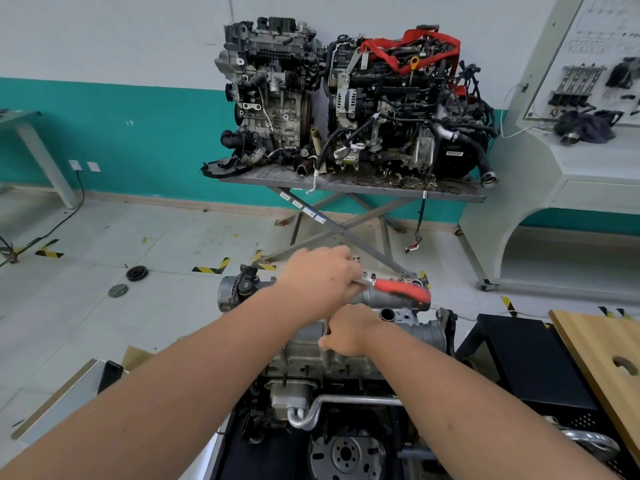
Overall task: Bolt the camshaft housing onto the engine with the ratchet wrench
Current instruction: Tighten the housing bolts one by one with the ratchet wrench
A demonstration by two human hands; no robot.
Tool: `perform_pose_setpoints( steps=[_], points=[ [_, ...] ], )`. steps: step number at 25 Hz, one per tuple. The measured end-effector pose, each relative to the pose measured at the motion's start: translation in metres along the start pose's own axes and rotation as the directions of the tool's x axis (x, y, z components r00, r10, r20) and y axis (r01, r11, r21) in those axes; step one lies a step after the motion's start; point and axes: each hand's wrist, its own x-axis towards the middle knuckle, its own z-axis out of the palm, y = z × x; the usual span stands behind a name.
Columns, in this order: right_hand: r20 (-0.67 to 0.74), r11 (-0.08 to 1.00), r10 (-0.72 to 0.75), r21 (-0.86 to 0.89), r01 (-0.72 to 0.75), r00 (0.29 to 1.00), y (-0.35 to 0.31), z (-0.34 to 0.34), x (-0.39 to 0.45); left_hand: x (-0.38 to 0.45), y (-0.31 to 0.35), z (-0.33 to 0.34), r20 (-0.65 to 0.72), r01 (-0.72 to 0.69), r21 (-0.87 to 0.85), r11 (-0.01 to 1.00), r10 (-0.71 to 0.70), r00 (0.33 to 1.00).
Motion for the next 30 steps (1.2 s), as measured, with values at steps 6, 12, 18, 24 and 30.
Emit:
perform_pose_setpoints(
  steps=[6,12,18,24,30],
  points=[
    [-0.057,0.989,-0.108,0.096,0.113,0.993,-0.005,0.0,0.002,-0.026,0.019,0.048,-0.321,-0.061,-0.869,0.491,-0.465,0.825],
    [0.022,0.997,-0.016,-0.076,0.018,1.0,-0.009,-0.004,-0.001,-0.009,0.024,0.044,0.333,-0.019,-0.854,-0.52,-0.574,0.748],
    [0.063,0.999,-0.004,-0.038,0.006,0.998,-0.004,-0.005,0.003,-0.001,-0.012,0.022,0.553,0.413,-0.827,-0.382,-0.412,0.724],
    [0.075,1.0,-0.026,0.008,0.026,0.997,-0.004,-0.006,0.003,0.01,-0.019,-0.012,0.378,0.507,-0.607,0.612,-0.339,0.861],
    [0.079,1.0,-0.023,-0.016,0.024,0.997,-0.007,-0.005,0.008,-0.005,-0.012,0.004,-0.118,0.089,0.03,0.996,-0.085,0.989]
  ],
)
